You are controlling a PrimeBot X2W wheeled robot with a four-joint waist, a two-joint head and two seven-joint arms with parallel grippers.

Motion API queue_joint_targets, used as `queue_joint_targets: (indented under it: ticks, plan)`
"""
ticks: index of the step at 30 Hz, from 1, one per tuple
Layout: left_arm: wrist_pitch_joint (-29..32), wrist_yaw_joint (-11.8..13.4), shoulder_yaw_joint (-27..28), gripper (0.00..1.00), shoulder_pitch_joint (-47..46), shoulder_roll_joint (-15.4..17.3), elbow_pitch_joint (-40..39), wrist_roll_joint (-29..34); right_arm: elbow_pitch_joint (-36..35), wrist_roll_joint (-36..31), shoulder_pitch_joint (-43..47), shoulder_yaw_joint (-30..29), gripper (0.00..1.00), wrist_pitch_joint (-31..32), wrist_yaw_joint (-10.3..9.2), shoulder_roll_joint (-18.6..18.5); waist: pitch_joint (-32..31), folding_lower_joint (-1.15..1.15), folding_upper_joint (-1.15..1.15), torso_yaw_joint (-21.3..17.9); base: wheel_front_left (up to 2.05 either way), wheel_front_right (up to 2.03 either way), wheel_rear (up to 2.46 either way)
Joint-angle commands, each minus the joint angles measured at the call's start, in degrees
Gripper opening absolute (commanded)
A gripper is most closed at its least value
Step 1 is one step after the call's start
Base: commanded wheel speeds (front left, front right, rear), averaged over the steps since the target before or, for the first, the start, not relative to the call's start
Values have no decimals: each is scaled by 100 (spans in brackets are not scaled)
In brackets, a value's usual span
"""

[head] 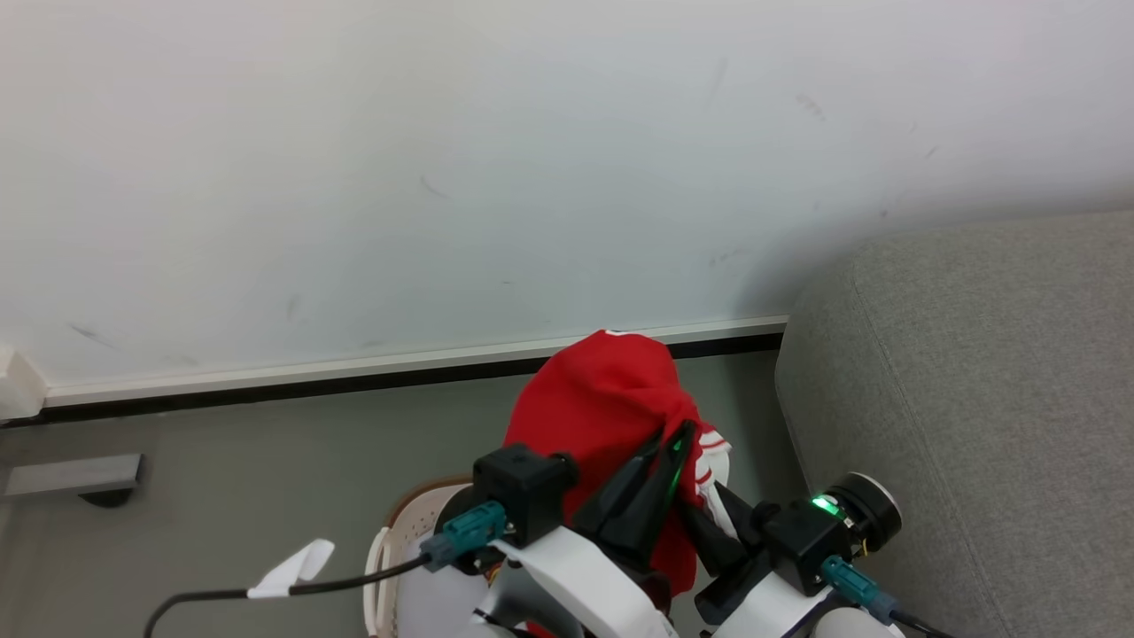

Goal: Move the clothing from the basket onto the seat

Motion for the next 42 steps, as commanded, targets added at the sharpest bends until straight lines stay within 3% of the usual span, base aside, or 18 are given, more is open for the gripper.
queue_joint_targets:
  ticks: [1, 2, 3, 6, 7, 8, 9, 19, 35, 42]
  plan:
    - [-8, 28, 22, 0, 65, 45, -9, -38, -19, 31, -37, -32, 0, 5, -12, 6, 4, 0, 0, 2, 0, 0, 0]
    - [-27, 36, 30, 0, 68, 62, 6, -14, -37, 57, -40, -59, 0, 5, -12, 10, 8, 0, 0, 0, 0, 0, 0]
    - [-32, 47, 28, 6, 75, 71, 25, -3, -62, 77, -37, -93, 0, 4, -12, 13, 12, 0, 0, -2, 0, 0, 0]
    - [-58, 81, 45, 49, 93, 94, 90, 24, -131, 126, 4, -203, 0, 4, -12, 12, 26, 0, 0, -19, 0, 0, 0]
    - [-76, 97, 57, 69, 90, 107, 120, 42, -161, 144, 16, -255, 0, 4, -12, -6, 33, 0, 0, -29, 0, 0, 0]
    - [-98, 108, 65, 96, 87, 111, 145, 54, -190, 164, 36, -303, 0, 4, -12, -28, 40, 0, 0, -38, 0, 0, 0]
    - [-124, 115, 69, 100, 83, 117, 175, 71, -222, 186, 60, -353, 0, 3, -12, -49, 48, 0, 0, -49, 0, 0, 0]
    - [-314, 78, 10, 100, 2, 183, 494, 188, -636, 183, 238, -1190, 0, 3, -12, -405, 264, 0, 0, -476, 0, 0, 0]
    - [-690, -88, -197, 100, -328, 161, 1090, 337, -952, 164, 476, -2296, 0, 3, -12, -684, 588, 0, 0, -1822, 0, 0, 0]
    - [-730, -115, -296, 100, -475, 110, 1197, 356, -1001, 182, 431, -2458, 0, 3, -12, -728, 742, 0, 0, -1868, 0, 0, 0]
